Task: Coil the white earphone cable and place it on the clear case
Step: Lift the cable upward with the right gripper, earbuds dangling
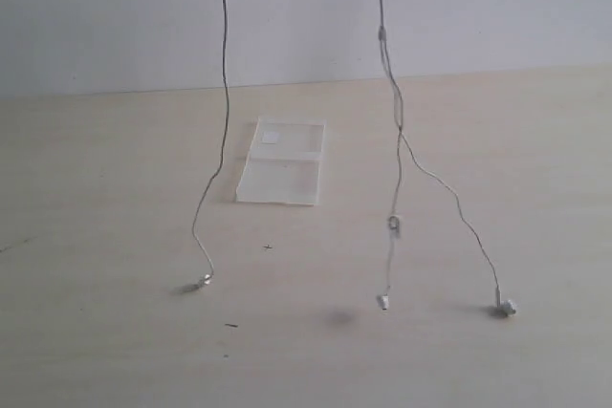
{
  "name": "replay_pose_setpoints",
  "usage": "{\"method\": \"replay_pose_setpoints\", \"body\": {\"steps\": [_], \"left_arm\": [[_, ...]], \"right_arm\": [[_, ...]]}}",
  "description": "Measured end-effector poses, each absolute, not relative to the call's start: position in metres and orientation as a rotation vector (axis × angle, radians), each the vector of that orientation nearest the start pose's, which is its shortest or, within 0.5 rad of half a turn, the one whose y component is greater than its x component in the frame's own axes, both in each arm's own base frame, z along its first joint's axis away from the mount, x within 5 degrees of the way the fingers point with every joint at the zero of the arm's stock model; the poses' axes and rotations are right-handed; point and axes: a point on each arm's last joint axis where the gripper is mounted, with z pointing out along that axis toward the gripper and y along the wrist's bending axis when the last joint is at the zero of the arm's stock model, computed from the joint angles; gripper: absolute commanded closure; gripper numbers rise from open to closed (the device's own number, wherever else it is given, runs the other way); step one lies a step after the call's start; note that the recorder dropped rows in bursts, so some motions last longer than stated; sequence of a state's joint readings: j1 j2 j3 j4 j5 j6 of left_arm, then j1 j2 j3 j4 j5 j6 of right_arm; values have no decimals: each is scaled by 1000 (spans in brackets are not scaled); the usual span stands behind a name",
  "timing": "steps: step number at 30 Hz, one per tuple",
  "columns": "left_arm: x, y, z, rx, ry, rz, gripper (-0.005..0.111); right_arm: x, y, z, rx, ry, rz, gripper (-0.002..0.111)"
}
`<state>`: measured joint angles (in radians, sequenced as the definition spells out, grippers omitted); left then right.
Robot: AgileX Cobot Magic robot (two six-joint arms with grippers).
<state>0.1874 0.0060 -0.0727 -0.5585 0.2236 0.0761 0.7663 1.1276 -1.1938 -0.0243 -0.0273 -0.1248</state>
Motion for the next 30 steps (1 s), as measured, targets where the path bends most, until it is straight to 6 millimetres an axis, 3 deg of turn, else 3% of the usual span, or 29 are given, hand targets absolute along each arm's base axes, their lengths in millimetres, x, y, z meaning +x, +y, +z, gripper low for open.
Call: {"method": "replay_pose_setpoints", "body": {"steps": [6,12,19,21,25,30], "left_arm": [[51,-5,232,-449,1534,-394,107],[51,-5,235,-451,1526,-407,107],[51,-8,234,-451,1547,-454,107],[50,-17,231,-370,1604,-498,107],[47,-43,238,55,1586,-580,107],[68,-44,237,53,1677,-676,107]], "right_arm": [[169,163,511,-615,1242,509,108],[161,154,533,-618,1253,504,108],[165,157,531,-642,1277,476,108],[172,161,527,-648,1300,459,108],[191,163,517,-634,1350,417,108],[191,162,519,-627,1355,423,108]]}}
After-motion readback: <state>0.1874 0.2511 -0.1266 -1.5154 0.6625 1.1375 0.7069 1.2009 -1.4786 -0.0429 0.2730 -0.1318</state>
